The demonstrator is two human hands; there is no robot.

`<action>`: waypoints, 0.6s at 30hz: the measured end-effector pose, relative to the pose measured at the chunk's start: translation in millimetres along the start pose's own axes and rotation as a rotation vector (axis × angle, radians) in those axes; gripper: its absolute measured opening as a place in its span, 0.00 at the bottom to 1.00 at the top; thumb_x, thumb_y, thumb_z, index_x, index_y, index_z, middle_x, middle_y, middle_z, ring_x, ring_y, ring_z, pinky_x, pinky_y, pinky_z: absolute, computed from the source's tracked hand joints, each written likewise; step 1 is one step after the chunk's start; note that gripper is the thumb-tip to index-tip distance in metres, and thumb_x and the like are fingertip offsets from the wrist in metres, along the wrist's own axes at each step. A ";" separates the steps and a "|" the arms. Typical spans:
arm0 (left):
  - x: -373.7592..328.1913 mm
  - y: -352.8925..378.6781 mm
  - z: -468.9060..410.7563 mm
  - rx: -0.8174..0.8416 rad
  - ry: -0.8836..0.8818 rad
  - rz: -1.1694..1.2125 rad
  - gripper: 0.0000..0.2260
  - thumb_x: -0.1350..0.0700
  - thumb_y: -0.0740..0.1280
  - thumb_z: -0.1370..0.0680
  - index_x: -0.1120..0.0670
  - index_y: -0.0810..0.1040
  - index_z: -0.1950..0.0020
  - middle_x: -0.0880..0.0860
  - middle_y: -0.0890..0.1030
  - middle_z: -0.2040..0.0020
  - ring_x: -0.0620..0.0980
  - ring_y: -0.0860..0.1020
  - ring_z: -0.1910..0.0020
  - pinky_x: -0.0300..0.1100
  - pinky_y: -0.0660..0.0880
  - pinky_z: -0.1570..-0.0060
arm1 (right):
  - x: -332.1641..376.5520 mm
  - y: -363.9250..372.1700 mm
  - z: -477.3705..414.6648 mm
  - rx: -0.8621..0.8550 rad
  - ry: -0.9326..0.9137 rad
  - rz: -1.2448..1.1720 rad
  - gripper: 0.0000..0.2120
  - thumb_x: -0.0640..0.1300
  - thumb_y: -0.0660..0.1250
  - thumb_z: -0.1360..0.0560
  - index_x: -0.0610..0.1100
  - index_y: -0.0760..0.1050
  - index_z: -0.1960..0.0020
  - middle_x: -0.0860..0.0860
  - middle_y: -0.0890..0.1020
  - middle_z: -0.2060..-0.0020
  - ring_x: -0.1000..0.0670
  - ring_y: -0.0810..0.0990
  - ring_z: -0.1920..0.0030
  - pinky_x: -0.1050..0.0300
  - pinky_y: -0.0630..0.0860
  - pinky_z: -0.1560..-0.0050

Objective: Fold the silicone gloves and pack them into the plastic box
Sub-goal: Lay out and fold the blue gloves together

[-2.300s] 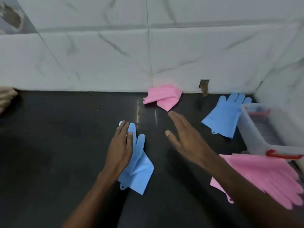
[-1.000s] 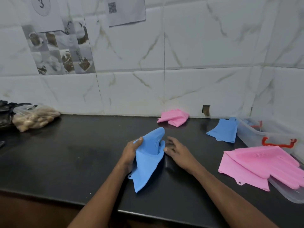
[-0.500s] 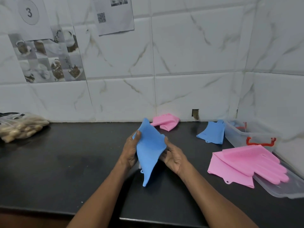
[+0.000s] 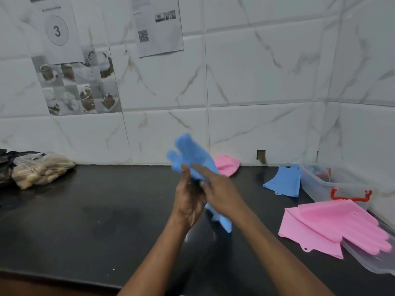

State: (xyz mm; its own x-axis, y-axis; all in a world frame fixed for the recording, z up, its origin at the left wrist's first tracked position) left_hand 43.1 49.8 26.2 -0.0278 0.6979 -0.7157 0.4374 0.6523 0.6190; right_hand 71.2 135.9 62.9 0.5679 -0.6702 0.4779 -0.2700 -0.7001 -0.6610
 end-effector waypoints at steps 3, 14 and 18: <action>4.5 -8.3 0.3 -0.110 -0.069 0.205 0.25 0.39 0.71 0.28 0.59 0.81 0.44 0.57 0.82 0.49 0.56 0.81 0.45 0.55 0.75 0.37 | 13.3 26.9 29.5 0.120 -0.119 0.357 0.29 0.39 0.55 0.21 0.43 0.55 0.21 0.46 0.57 0.21 0.48 0.51 0.21 0.51 0.39 0.23; -3.3 -12.9 0.4 0.103 -0.103 0.298 0.20 0.53 0.61 0.24 0.60 0.79 0.36 0.59 0.77 0.33 0.59 0.73 0.31 0.54 0.66 0.29 | -53.9 0.0 85.1 -0.225 0.266 -0.095 0.40 0.59 0.68 0.26 0.51 0.52 0.21 0.55 0.51 0.21 0.56 0.51 0.22 0.57 0.55 0.27; 3.9 -8.6 0.6 0.098 -0.138 0.337 0.19 0.52 0.59 0.23 0.59 0.82 0.40 0.57 0.79 0.36 0.56 0.75 0.32 0.52 0.69 0.33 | -75.9 -17.3 96.3 -0.436 0.663 -0.278 0.30 0.58 0.61 0.22 0.45 0.63 0.25 0.47 0.68 0.27 0.47 0.68 0.28 0.50 0.68 0.31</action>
State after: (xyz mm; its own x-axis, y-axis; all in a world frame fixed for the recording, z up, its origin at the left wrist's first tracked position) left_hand 39.8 46.7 17.9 0.2512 0.8175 -0.5183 0.4852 0.3570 0.7982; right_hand 107.7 222.6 -17.7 0.1210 -0.3696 0.9213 -0.5413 -0.8026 -0.2509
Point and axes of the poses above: each hand's wrist, its own z-axis away from the middle knuckle, its own y-axis out of the palm, x = y × z, the point moved 4 cm from there along -z, towards the middle knuckle
